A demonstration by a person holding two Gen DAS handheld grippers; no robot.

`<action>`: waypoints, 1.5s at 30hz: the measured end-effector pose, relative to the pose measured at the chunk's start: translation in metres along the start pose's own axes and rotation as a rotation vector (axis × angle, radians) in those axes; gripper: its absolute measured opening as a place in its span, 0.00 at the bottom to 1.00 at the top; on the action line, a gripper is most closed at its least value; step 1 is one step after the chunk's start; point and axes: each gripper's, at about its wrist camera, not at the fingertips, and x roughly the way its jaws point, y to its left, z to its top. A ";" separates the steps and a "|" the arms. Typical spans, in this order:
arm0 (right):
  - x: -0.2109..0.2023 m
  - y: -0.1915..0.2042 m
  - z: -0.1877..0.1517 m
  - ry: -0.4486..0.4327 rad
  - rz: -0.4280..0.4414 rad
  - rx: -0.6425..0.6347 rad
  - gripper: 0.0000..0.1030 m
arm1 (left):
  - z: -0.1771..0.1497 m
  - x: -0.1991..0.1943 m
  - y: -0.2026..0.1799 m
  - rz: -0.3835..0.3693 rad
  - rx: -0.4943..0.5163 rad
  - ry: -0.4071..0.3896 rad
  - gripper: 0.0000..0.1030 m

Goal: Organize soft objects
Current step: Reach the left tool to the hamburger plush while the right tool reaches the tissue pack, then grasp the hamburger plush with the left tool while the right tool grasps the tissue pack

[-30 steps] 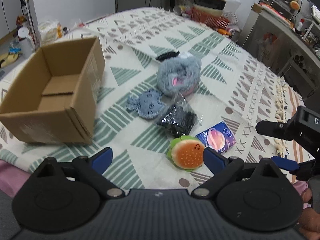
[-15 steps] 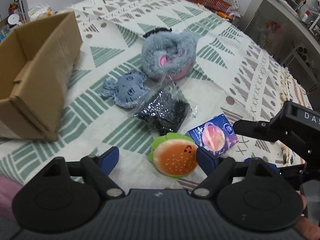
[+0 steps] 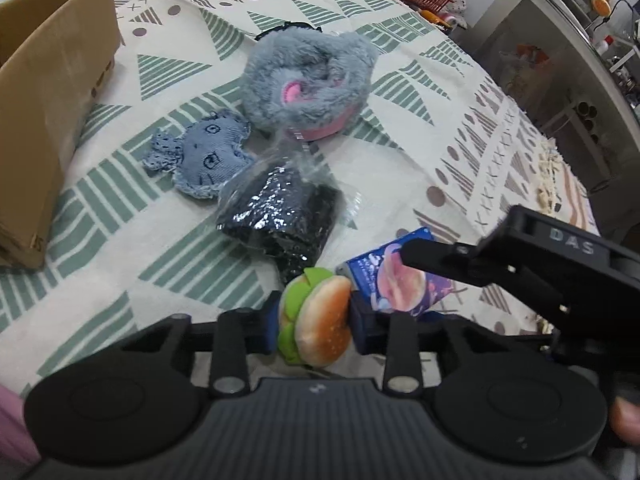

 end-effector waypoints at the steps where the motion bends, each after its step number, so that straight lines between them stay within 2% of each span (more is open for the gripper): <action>1: 0.001 0.000 0.001 -0.002 -0.001 -0.001 0.67 | 0.000 -0.001 0.000 -0.001 0.002 0.000 0.29; 4: 0.005 0.002 0.002 -0.015 -0.009 -0.009 0.66 | 0.001 -0.005 0.000 -0.008 0.004 0.000 0.27; 6: 0.008 0.004 0.003 -0.026 -0.020 -0.020 0.62 | 0.003 -0.010 0.001 -0.003 0.007 -0.006 0.27; 8: 0.009 0.005 0.003 -0.037 -0.038 -0.037 0.44 | 0.005 -0.017 0.001 -0.001 0.008 -0.019 0.27; 15: -0.002 0.006 -0.001 -0.082 -0.047 -0.066 0.34 | 0.011 -0.047 0.006 0.004 0.030 -0.091 0.27; 16: -0.005 0.007 -0.002 -0.094 -0.042 -0.074 0.26 | 0.012 -0.052 0.008 0.008 0.032 -0.101 0.27; 19: -0.015 0.010 -0.005 -0.131 -0.026 -0.095 0.22 | 0.015 -0.064 0.011 0.010 0.043 -0.123 0.27; 26: -0.042 0.015 -0.018 -0.220 -0.023 -0.124 0.20 | 0.018 -0.094 0.013 0.015 0.072 -0.165 0.27; 33: -0.062 0.035 -0.036 -0.316 -0.054 -0.208 0.19 | 0.019 -0.124 0.018 -0.004 0.092 -0.221 0.27; 36: -0.076 0.041 -0.043 -0.361 -0.034 -0.237 0.19 | 0.019 -0.137 0.023 -0.007 0.091 -0.241 0.27; 39: -0.090 0.046 -0.050 -0.389 0.021 -0.235 0.19 | 0.021 -0.150 0.031 -0.008 0.083 -0.255 0.27; 45: -0.108 0.066 -0.066 -0.463 0.043 -0.290 0.19 | 0.030 -0.176 0.051 -0.005 0.057 -0.298 0.27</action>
